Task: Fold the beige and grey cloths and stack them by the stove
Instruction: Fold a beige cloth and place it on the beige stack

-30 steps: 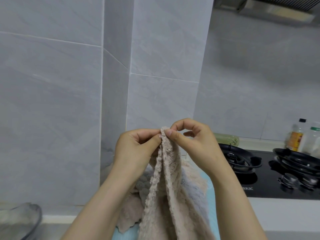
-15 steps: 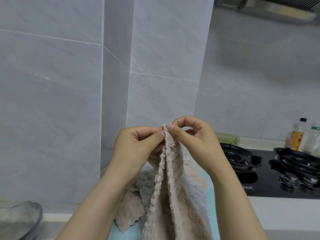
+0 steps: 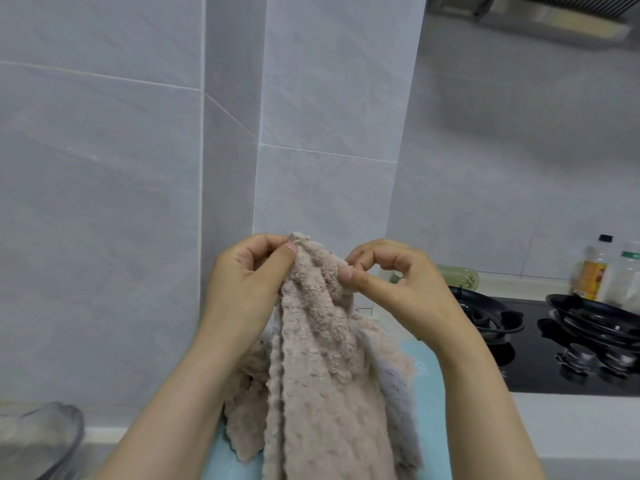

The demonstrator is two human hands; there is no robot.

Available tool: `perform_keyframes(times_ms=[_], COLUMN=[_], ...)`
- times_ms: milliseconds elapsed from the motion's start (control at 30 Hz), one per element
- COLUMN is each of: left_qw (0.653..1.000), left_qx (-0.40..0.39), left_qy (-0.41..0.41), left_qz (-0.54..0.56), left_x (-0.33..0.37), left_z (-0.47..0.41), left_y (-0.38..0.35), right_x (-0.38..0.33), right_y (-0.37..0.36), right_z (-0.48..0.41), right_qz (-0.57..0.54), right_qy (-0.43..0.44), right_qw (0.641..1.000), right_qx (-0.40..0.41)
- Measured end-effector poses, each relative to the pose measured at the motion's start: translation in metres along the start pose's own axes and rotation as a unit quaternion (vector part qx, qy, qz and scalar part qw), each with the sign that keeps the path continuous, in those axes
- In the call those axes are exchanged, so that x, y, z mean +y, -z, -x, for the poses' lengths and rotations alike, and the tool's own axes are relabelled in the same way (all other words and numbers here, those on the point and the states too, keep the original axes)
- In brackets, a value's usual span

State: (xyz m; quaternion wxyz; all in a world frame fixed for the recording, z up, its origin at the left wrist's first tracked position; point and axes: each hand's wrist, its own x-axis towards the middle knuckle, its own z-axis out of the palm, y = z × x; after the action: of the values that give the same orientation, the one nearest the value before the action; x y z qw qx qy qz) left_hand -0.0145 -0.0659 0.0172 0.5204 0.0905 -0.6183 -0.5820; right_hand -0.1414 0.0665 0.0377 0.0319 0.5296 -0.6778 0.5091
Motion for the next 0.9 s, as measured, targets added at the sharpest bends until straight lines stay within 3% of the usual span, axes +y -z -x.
perform_keyframes(times_ms=[300, 567, 733, 900], left_qw=[0.999, 0.998, 0.998, 0.997], left_qx=[-0.014, -0.004, 0.034, 0.034], left_qy=[0.014, 0.022, 0.014, 0.003], left_qz=[0.037, -0.055, -0.057, -0.062], left_x=[0.002, -0.015, -0.017, -0.019], left_z=[-0.003, -0.009, -0.010, -0.011], left_y=[0.002, 0.013, 0.013, 0.012], right_x=[-0.003, -0.005, -0.003, 0.002], right_y=[-0.003, -0.004, 0.004, 0.008], right_z=[-0.002, -0.004, -0.002, -0.005], right_qz=[0.075, -0.100, 0.054, 0.180], right_qy=[0.014, 0.076, 0.030, 0.093], right_qw=[0.996, 0.991, 0.991, 0.970], right_qx=[-0.040, 0.040, 0.120, 0.136])
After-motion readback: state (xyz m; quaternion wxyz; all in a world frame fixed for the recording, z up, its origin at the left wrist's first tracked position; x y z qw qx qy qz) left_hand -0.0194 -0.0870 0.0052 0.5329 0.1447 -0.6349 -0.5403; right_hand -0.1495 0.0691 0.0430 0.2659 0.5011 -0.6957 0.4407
